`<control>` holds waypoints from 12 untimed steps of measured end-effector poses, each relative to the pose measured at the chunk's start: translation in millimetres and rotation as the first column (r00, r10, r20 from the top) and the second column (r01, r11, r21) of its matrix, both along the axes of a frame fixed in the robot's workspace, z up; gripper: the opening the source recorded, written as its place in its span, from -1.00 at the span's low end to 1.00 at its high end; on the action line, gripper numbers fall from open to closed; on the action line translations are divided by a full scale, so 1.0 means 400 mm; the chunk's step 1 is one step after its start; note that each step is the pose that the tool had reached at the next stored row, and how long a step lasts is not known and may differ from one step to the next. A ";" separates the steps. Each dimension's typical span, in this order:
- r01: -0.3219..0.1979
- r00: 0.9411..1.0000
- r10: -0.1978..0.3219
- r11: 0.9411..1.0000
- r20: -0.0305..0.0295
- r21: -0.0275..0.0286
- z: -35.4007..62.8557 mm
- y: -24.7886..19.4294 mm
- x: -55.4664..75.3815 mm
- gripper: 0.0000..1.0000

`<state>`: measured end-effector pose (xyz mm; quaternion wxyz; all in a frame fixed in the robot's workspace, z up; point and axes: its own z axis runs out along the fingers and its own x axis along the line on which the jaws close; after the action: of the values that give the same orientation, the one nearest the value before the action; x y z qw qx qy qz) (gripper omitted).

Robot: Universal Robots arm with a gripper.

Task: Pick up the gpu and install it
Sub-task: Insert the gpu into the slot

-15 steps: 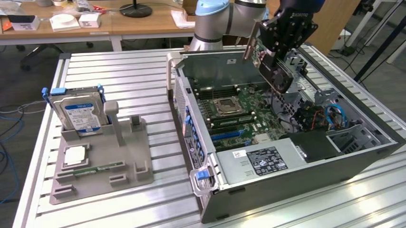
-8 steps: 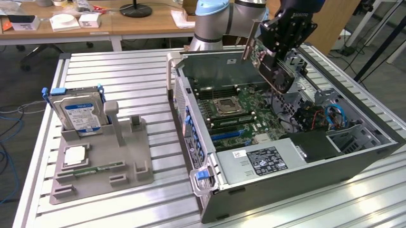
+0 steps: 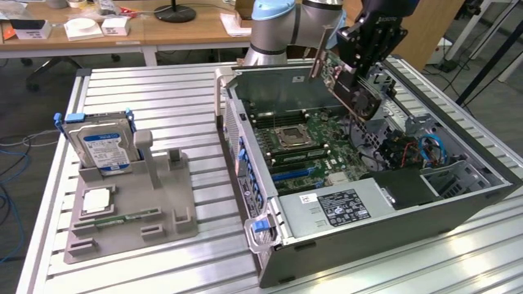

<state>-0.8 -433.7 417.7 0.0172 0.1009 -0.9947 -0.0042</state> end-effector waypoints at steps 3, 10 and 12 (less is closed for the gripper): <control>-0.022 1.000 0.022 1.000 0.000 0.000 0.000 0.000 0.000 -0.47; -0.072 0.997 0.072 0.997 0.000 0.000 0.000 0.000 0.001 -0.47; -0.086 0.996 0.086 0.996 0.000 0.000 0.000 0.000 0.001 -0.47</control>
<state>-0.2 -433.7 417.7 0.0174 0.1437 -0.9895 -0.0034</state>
